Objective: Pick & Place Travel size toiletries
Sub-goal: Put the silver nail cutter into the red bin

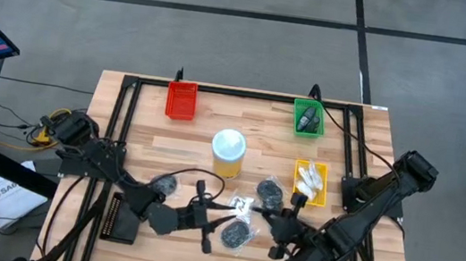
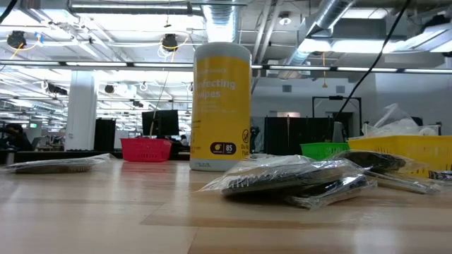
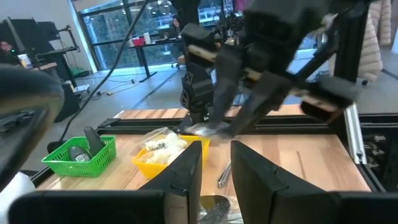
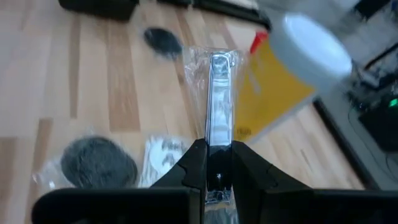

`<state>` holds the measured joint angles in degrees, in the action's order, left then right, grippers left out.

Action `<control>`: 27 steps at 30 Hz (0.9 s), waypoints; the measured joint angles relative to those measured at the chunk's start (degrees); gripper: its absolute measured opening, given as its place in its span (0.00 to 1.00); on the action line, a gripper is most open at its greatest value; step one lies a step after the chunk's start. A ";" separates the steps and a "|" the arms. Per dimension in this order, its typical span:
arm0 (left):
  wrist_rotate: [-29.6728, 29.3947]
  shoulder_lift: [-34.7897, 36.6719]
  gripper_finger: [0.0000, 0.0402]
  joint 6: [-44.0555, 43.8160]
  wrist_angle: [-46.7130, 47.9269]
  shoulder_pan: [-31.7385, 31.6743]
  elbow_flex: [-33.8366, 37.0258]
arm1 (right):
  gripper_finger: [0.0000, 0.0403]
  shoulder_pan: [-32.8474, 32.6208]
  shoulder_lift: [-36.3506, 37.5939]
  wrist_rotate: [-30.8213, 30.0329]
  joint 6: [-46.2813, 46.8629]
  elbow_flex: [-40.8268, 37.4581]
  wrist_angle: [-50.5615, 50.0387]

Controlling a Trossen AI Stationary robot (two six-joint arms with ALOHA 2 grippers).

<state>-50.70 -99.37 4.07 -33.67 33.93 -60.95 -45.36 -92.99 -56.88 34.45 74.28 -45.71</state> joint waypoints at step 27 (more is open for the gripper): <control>18.99 2.08 0.41 4.97 -6.80 -2.89 0.04 | 0.09 2.52 0.02 0.37 -29.07 2.49 28.77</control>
<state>-31.71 -97.29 9.04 -40.48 31.05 -60.90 -42.84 -92.97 -56.51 5.38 76.77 -16.94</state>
